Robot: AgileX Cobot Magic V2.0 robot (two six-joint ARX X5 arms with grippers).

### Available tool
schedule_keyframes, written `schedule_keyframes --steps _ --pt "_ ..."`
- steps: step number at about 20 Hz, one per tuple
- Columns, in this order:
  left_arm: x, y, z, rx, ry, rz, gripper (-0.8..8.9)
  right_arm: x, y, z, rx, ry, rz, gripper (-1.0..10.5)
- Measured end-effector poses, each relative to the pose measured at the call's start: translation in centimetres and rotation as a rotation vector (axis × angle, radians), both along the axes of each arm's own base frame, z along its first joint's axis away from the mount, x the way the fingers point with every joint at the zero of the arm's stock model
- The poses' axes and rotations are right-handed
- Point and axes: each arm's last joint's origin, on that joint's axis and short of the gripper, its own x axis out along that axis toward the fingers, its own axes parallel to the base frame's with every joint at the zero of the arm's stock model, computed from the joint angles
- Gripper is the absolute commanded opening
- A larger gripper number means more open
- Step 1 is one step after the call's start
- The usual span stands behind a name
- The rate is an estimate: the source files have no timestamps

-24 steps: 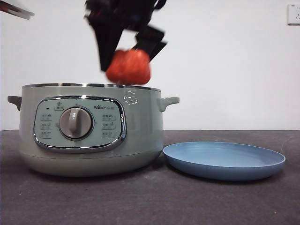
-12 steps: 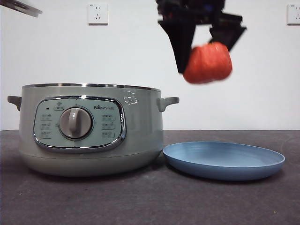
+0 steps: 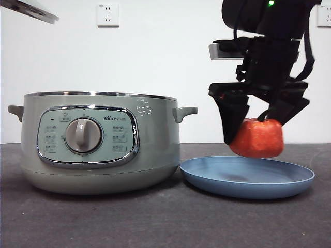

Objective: Take the pumpkin out from the steamer,put the pumpkin in the blue plate,close the lid

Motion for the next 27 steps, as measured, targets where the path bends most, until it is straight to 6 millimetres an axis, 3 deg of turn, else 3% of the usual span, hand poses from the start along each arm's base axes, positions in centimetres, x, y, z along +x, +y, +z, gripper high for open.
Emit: schedule_keyframes --steps 3,10,14,17,24,27 --pt "0.6 -0.4 -0.1 -0.01 0.009 -0.024 -0.08 1.0 -0.3 -0.5 0.089 0.009 0.018 0.0" --pt "1.3 -0.8 0.0 -0.037 -0.011 -0.053 -0.08 1.8 -0.1 -3.3 0.044 0.102 0.01 0.1" --pt "1.3 -0.9 0.0 -0.046 -0.009 -0.066 -0.08 1.9 0.0 -3.9 0.037 0.116 0.01 3.4" --pt "1.3 -0.9 0.0 -0.049 -0.009 -0.067 -0.08 1.9 0.0 -3.9 0.036 0.118 0.009 4.8" --pt "1.4 -0.9 0.2 -0.056 -0.023 -0.068 -0.08 1.6 -0.1 -3.8 0.025 0.139 0.004 4.7" --pt "1.5 -1.1 0.3 -0.085 -0.034 -0.116 -0.08 1.0 -0.5 -2.5 0.032 0.128 0.003 4.7"
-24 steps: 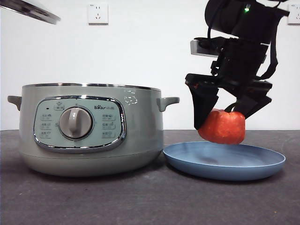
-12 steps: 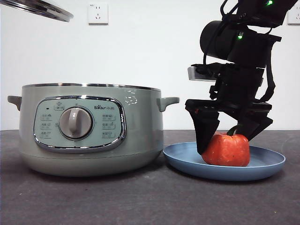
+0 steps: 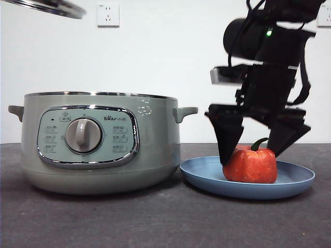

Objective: Take the pumpkin out from the steamer,put the pumpkin in the blue plate,close the lid

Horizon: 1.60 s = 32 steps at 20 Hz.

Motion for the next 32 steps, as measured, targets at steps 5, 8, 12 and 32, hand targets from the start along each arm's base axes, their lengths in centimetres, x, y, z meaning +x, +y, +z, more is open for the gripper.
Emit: schedule_keyframes --steps 5,8,12,32 --pt "2.1 -1.4 -0.2 -0.071 0.004 -0.113 -0.08 -2.2 -1.1 4.4 0.043 -0.08 -0.002 4.7" --pt "4.6 -2.9 -1.4 -0.094 0.055 -0.186 -0.08 -4.2 -2.2 7.7 0.084 -0.16 -0.003 4.7" --pt "8.6 -4.9 -4.1 -0.074 0.15 -0.21 -0.08 -7.3 -3.8 11.7 0.15 -0.288 -0.002 4.7" --pt "13.9 -7.9 -9.9 -0.087 0.387 -0.319 -0.08 -12.4 -7.8 15.9 0.208 -0.442 -0.078 4.7"
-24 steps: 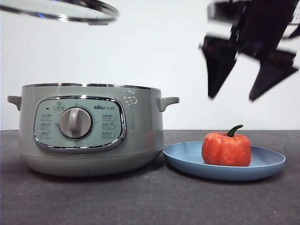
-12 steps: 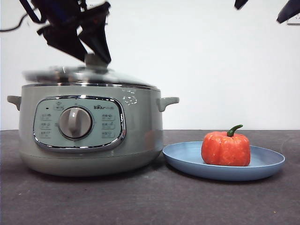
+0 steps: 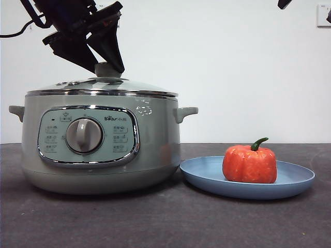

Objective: Take the pumpkin out from the steamer,put the pumpkin in the blue plate,close the lid

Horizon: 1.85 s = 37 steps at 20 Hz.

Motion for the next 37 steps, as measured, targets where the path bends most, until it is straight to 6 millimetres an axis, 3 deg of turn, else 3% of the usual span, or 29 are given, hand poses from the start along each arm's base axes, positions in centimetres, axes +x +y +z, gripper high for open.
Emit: schedule_keyframes --steps 13,14,17,18,25,29,30,32,34,37 --pt "-0.2 0.1 0.1 0.016 0.028 0.001 0.02 0.0 0.0 0.0 0.003 0.001 -0.002 4.7" --pt "-0.2 0.1 0.1 0.015 0.027 0.001 0.41 0.0 0.0 0.0 0.003 0.001 -0.002 4.7" --pt "-0.1 0.1 0.2 0.012 0.02 0.001 3.96 0.0 0.0 0.0 0.003 0.002 -0.002 4.7" --pt "-0.1 0.1 0.2 0.012 0.019 0.002 4.01 0.0 0.0 0.0 0.003 0.002 -0.002 4.7" --pt "-0.5 0.2 0.1 0.025 0.036 -0.006 4.01 0.0 0.0 0.0 0.003 0.002 -0.002 4.7" --pt "-2.7 1.2 2.5 -0.006 -0.012 -0.001 3.79 0.1 0.0 0.1 0.007 -0.007 -0.002 4.6" --pt "-3.4 1.6 3.2 -0.015 -0.028 -0.001 2.73 0.1 0.0 0.1 0.009 -0.012 -0.002 3.9" --pt "-5.0 2.3 4.6 -0.031 -0.051 0.003 -0.32 0.1 0.0 0.2 0.012 -0.021 -0.001 1.4" --pt "-6.5 3.1 6.0 -0.056 -0.103 0.003 -0.08 0.0 0.0 0.6 0.024 -0.054 0.001 -0.2" --pt "-8.6 4.1 7.8 -0.081 -0.181 0.017 -0.08 -0.7 -0.3 1.6 0.06 -0.149 0.003 -0.2"
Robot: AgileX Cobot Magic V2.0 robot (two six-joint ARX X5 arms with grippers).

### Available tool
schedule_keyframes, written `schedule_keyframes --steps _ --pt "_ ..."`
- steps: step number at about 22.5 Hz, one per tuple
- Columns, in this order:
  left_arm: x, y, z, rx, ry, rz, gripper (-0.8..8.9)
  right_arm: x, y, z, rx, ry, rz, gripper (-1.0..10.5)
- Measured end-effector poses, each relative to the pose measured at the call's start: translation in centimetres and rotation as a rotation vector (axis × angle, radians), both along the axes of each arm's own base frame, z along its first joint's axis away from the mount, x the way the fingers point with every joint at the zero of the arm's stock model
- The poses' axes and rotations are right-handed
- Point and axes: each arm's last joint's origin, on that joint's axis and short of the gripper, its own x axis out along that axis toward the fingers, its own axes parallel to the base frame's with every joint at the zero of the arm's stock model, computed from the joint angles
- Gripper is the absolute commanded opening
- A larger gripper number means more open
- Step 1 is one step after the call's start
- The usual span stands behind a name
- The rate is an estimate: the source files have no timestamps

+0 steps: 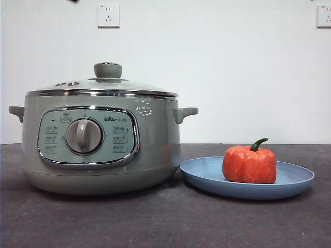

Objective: Take the pumpkin out from the steamer,put the pumpkin in the blue plate,close the lid

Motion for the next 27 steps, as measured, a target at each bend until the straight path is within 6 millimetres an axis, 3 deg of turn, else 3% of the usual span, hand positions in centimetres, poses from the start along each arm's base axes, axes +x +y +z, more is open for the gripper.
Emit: schedule_keyframes --steps 3,8,11,27 --pt "-1.9 0.8 0.2 0.001 -0.072 0.048 -0.08 -1.3 -0.6 -0.4 0.052 -0.119 0.0 -0.2" --pt "-5.6 2.5 -4.2 -0.025 -0.159 0.083 -0.08 -3.7 -1.6 -4.8 0.101 -0.216 -0.007 -0.2" --pt "-7.2 3.3 -6.0 -0.029 -0.167 0.086 -0.05 -4.3 -1.8 -5.5 0.111 -0.218 -0.011 -0.2" --pt "-7.0 3.2 -6.5 -0.007 -0.122 0.086 -0.03 -4.6 -2.0 -6.7 0.058 -0.105 -0.03 -0.2"
